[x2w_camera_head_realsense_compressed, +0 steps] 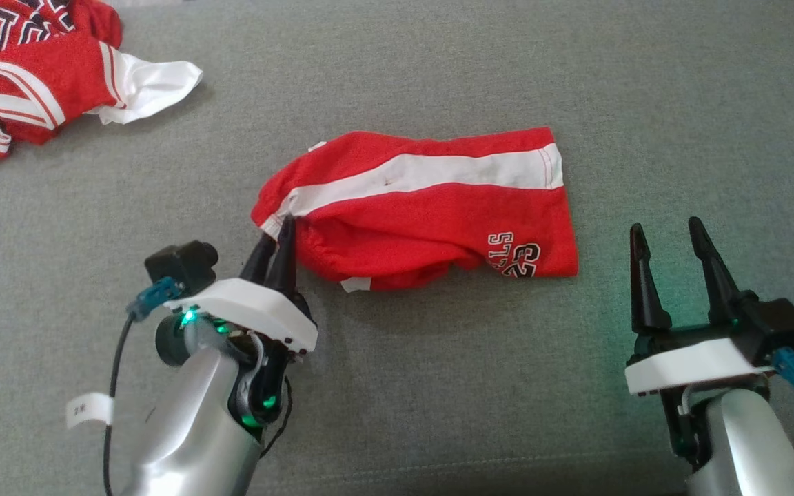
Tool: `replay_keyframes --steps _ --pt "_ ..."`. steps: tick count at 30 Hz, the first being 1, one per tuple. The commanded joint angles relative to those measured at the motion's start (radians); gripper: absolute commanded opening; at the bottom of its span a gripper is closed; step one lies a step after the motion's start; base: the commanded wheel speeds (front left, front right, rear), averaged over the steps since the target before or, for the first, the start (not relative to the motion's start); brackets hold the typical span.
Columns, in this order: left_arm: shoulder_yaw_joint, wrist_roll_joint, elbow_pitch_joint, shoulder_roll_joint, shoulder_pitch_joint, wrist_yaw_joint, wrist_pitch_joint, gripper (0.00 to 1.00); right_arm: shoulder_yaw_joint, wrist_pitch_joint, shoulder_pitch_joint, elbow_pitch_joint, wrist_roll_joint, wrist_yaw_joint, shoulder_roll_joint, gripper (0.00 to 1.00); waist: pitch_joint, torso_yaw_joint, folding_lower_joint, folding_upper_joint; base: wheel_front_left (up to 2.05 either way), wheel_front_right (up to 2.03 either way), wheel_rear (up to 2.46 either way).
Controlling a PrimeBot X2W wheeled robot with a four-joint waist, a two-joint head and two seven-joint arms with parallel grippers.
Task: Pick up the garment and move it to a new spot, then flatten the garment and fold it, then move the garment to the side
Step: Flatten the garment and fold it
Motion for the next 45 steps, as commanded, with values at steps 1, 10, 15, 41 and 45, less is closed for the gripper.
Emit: replay_keyframes --steps 1,10,15,41,45 --pt "0.024 -0.003 -0.029 0.006 -0.042 -0.001 -0.012 0.30 0.027 -0.006 -0.027 -0.033 -0.001 0.008 -0.004 1.00 0.000 -0.001 -0.0001 0.0000 0.00 0.00 0.00" --pt "0.030 -0.018 -0.070 0.006 -0.038 0.001 -0.054 0.00 0.008 -0.006 -0.074 -0.003 0.020 0.008 -0.004 1.00 0.005 0.003 -0.0001 0.0000 0.00 0.00 0.00" --pt "0.021 -0.008 -0.088 0.008 -0.015 -0.002 -0.063 0.00 0.014 0.041 -0.204 0.107 -0.019 0.008 -0.004 1.00 0.012 0.026 -0.0001 0.0000 0.00 0.00 0.00" --pt "-0.041 -0.033 -0.070 0.006 -0.044 0.001 -0.081 0.00 0.160 0.369 -0.513 0.474 0.259 0.008 -0.004 1.00 0.072 0.082 -0.0001 0.0000 0.00 0.00 0.00" --pt "-0.041 -0.033 -0.068 0.006 -0.046 0.000 -0.082 0.00 0.176 0.362 -0.521 0.473 0.268 0.008 -0.006 0.35 0.074 0.079 -0.0001 0.0000 0.00 0.00 0.00"
